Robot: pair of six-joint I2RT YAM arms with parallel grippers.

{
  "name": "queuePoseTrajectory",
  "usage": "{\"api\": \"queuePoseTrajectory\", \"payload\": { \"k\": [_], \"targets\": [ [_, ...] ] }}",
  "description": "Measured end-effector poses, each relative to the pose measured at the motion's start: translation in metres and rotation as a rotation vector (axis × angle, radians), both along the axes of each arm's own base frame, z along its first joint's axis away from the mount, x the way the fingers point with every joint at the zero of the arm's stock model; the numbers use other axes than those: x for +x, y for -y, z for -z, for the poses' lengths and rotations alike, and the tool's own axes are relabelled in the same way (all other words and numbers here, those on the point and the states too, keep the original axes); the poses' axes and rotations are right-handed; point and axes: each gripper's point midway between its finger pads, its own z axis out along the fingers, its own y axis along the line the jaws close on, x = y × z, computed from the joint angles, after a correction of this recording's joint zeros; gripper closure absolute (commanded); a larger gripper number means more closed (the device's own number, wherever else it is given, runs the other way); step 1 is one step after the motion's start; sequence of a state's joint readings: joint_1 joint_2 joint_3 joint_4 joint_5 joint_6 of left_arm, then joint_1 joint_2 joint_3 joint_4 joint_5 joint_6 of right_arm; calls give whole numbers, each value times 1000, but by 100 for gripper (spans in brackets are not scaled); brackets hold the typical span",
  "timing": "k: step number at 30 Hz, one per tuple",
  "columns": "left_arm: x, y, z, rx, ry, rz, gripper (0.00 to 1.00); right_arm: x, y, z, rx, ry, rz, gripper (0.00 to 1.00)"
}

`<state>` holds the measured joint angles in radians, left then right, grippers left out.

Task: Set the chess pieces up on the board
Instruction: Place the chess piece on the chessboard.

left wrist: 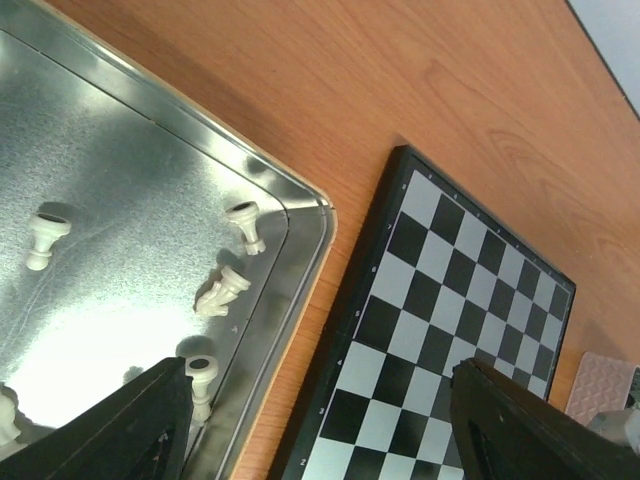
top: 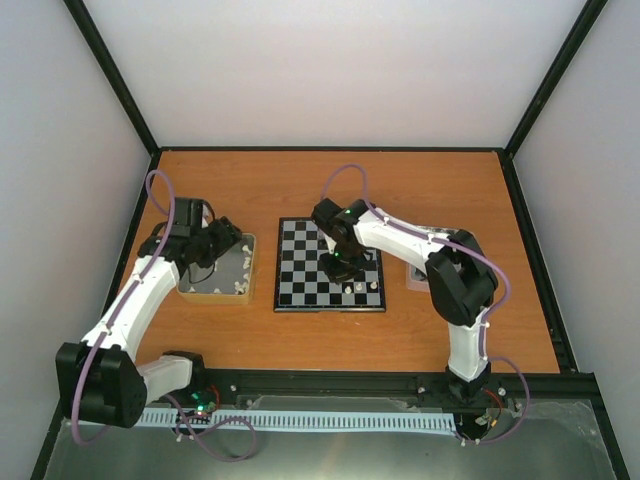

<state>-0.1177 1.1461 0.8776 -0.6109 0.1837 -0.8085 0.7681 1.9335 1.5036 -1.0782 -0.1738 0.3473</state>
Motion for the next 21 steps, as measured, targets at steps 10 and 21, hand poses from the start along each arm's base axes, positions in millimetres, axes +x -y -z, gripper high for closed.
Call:
{"api": "queuePoseTrajectory", "payload": {
  "k": [10,21],
  "targets": [
    [-1,0,6,9,-15,12,29,-1,-2,17,-34,-34,-14,97],
    [-3,-3,9,26,-26,5,29,-3,-4,22,-46,-47,-22,81]
  ]
}}
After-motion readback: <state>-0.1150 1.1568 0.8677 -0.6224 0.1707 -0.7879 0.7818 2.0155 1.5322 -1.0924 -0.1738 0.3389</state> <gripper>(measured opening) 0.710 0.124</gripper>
